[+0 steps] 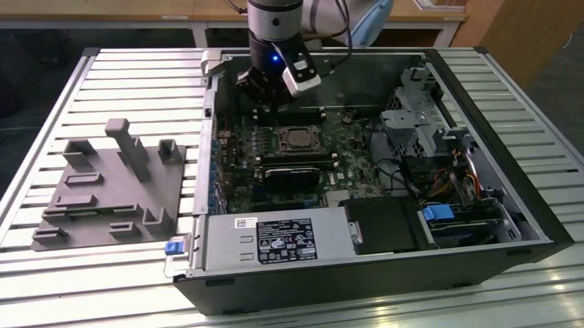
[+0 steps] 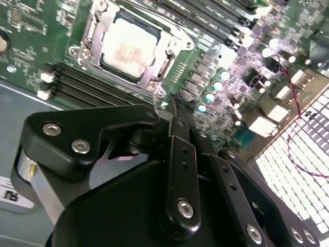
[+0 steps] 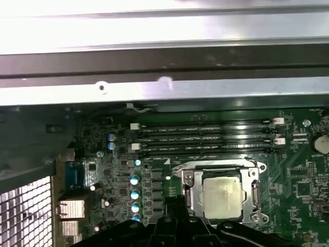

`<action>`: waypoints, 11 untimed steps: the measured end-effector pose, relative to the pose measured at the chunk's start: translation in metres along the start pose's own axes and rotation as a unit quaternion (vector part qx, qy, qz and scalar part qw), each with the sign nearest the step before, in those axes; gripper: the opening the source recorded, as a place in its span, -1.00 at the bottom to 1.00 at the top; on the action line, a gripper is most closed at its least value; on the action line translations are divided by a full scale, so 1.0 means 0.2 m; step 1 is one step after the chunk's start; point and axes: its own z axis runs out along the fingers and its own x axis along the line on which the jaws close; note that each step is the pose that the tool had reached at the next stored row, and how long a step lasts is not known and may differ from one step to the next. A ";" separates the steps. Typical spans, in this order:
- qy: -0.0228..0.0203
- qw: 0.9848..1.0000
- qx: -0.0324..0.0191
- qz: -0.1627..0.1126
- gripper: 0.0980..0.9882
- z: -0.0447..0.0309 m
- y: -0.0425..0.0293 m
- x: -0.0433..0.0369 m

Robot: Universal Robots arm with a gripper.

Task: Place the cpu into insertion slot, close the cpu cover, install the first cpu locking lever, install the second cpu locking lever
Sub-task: 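Install the first cpu locking lever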

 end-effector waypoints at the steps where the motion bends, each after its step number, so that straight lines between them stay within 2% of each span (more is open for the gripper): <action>1: 0.000 1.000 0.000 0.000 -0.98 0.000 0.000 0.010; 8: -0.001 1.000 0.000 -0.001 -0.98 0.001 0.012 0.054; 11: -0.001 1.000 0.000 -0.001 -0.98 0.003 0.040 0.065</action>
